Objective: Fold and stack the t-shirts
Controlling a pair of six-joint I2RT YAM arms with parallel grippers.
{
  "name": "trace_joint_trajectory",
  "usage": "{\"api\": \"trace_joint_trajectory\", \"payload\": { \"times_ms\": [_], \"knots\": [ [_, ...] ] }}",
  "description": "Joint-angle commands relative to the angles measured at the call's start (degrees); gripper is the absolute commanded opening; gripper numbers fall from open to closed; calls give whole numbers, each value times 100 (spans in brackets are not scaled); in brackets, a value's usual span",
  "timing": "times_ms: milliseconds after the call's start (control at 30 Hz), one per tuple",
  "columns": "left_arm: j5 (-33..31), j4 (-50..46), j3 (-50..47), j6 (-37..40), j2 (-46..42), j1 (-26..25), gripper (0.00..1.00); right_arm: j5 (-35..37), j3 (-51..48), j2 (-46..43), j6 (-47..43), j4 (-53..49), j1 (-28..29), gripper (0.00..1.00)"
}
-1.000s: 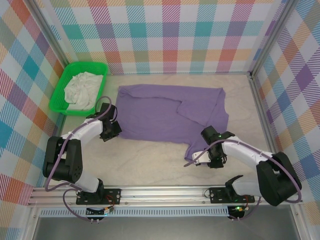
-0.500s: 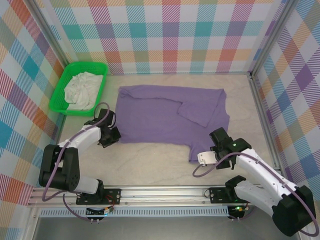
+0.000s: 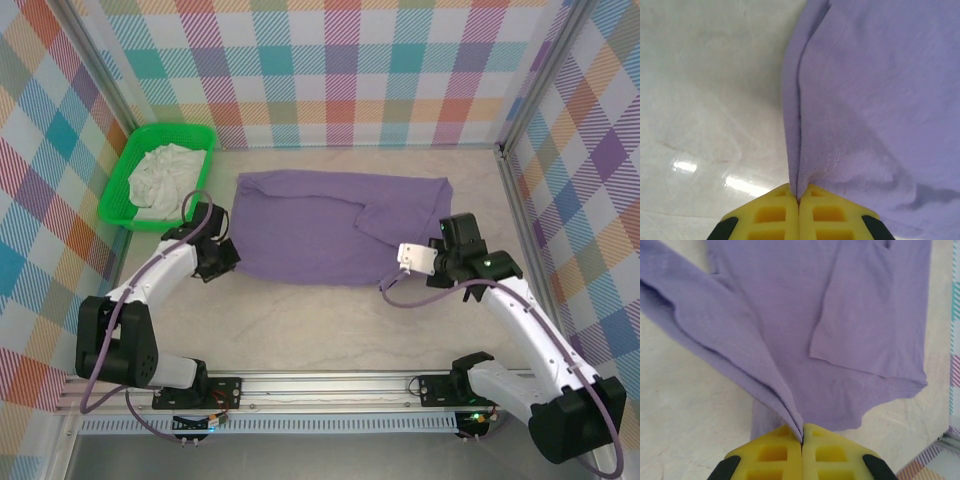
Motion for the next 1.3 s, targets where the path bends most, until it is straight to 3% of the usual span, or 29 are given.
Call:
{"api": "trace_joint_trajectory", "payload": {
  "times_ms": [0,633,900,1267],
  "knots": [
    [-62,-267,438,56,255,105,0,-341,354,301,286,359,-178,0],
    [-171,-374,1770,-75,1543,334,0,-289,2357,2935,-171,600,-850,0],
    [-282,-463,2516,-63,2352,372,0,16,3151,4011,-75,745,-938,0],
    [-429,-456,2795,-114,3008,368,0,375,3621,4909,374,935,-935,0]
  ]
}}
